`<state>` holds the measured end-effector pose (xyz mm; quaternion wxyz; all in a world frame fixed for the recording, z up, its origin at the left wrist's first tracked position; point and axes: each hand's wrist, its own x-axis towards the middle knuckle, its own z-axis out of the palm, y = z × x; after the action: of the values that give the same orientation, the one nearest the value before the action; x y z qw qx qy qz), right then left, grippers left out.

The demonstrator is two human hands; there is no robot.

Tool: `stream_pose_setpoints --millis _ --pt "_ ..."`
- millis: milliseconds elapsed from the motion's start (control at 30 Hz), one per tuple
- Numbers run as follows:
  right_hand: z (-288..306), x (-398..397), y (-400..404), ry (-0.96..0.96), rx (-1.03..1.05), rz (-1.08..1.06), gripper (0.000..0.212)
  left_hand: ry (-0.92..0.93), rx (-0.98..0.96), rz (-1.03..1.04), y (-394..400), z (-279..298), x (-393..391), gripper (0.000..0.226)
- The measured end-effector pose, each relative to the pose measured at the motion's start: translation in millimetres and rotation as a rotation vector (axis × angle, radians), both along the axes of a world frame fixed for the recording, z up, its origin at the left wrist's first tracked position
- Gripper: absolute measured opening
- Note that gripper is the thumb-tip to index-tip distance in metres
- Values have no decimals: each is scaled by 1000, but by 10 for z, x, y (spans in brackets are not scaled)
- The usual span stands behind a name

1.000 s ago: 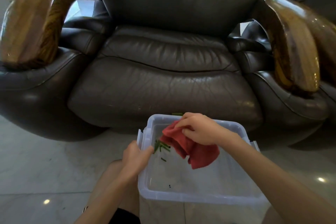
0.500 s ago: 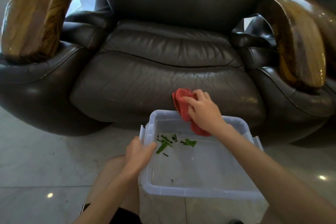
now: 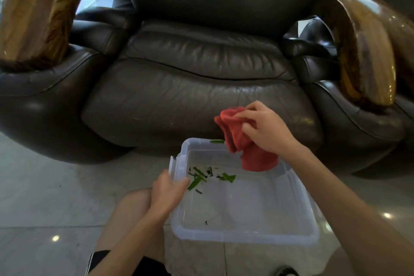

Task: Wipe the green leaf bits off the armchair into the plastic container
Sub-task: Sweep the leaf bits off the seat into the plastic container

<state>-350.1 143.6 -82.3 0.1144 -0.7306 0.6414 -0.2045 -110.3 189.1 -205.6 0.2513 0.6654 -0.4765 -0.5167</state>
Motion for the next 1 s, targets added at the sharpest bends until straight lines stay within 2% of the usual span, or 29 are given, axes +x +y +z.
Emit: stream_pose_setpoints --millis 67,133,200,267,333,433,700,867,1000 --pt "-84 82 -32 45 -104 -50 31 -4 -3 -6 -1 4 -3 23" --pt "-245 224 17 189 -102 -57 31 -4 6 -3 -2 -2 -4 26" --pt "-453 371 132 369 19 38 32 -5 25 -2 1 -22 -7 28" --pt "-567 453 251 425 190 164 31 -12 53 2 14 -53 0 29" --pt "-545 440 316 367 334 227 30 4 53 4 22 -88 20 31" --pt "-398 308 335 271 372 224 28 5 35 3 1 -113 49 35" --pt "-128 -47 195 32 59 48 29 25 10 -20 15 -193 23 31" --pt "-130 -25 78 -159 -13 -33 31 61 30 -1 -17 -268 -22 31" --pt "-125 -33 -44 -178 -63 -102 31 61 39 21 -14 -338 -51 18"
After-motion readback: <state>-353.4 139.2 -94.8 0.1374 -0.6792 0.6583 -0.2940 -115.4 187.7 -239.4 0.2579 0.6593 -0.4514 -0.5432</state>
